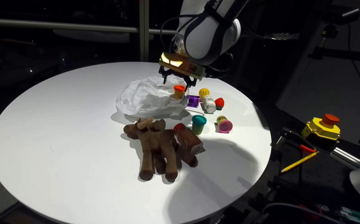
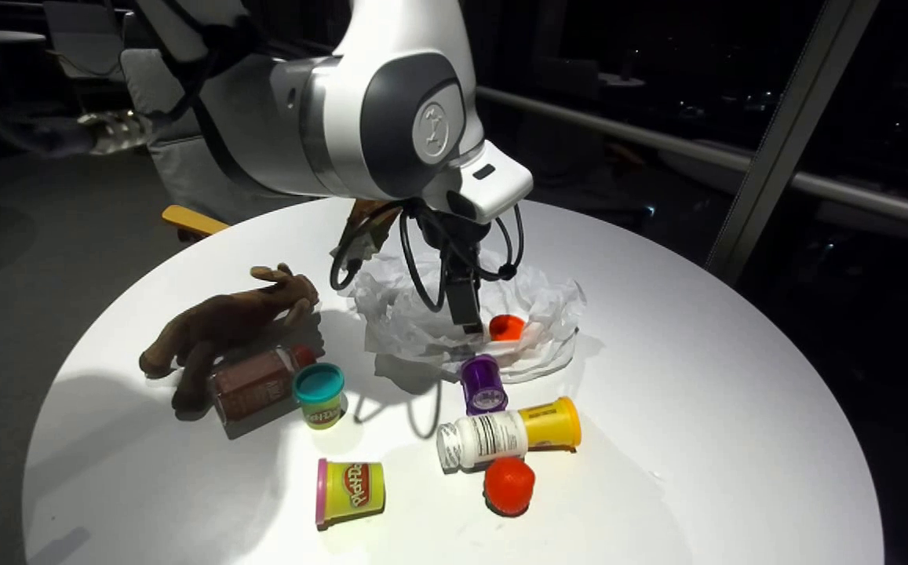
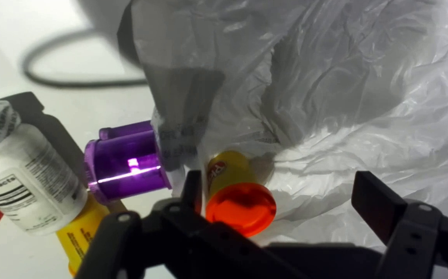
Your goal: Remove the things from the plastic bag and put them on the table
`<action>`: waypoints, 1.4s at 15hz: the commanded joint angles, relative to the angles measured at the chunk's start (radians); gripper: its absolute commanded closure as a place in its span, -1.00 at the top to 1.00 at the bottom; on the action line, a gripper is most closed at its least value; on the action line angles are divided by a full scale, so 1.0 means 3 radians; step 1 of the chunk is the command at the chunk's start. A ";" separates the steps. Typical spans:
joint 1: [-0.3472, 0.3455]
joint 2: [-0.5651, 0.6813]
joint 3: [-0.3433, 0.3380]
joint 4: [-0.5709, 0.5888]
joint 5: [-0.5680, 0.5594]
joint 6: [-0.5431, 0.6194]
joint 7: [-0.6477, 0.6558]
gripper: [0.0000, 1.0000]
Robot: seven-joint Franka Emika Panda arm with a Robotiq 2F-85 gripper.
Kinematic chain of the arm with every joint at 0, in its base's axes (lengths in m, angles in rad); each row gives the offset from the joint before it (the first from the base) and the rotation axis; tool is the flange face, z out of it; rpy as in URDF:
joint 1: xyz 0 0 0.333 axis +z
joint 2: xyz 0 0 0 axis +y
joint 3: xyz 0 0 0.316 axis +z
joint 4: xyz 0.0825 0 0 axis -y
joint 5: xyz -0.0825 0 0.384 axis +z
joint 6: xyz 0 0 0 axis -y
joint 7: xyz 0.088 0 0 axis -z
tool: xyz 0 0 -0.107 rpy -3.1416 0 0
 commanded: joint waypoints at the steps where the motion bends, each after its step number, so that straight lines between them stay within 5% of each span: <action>1: -0.0065 0.0210 0.0029 0.0231 0.0219 0.0101 -0.0004 1.00; 14: -0.0020 0.0513 -0.0203 0.0529 0.0459 0.0051 0.0076 1.00; 16: -0.0029 0.0524 -0.0237 0.0535 0.0463 0.0039 0.0084 0.49; 21: -0.0054 0.0523 -0.0222 0.0525 0.0453 -0.0006 0.0054 -0.29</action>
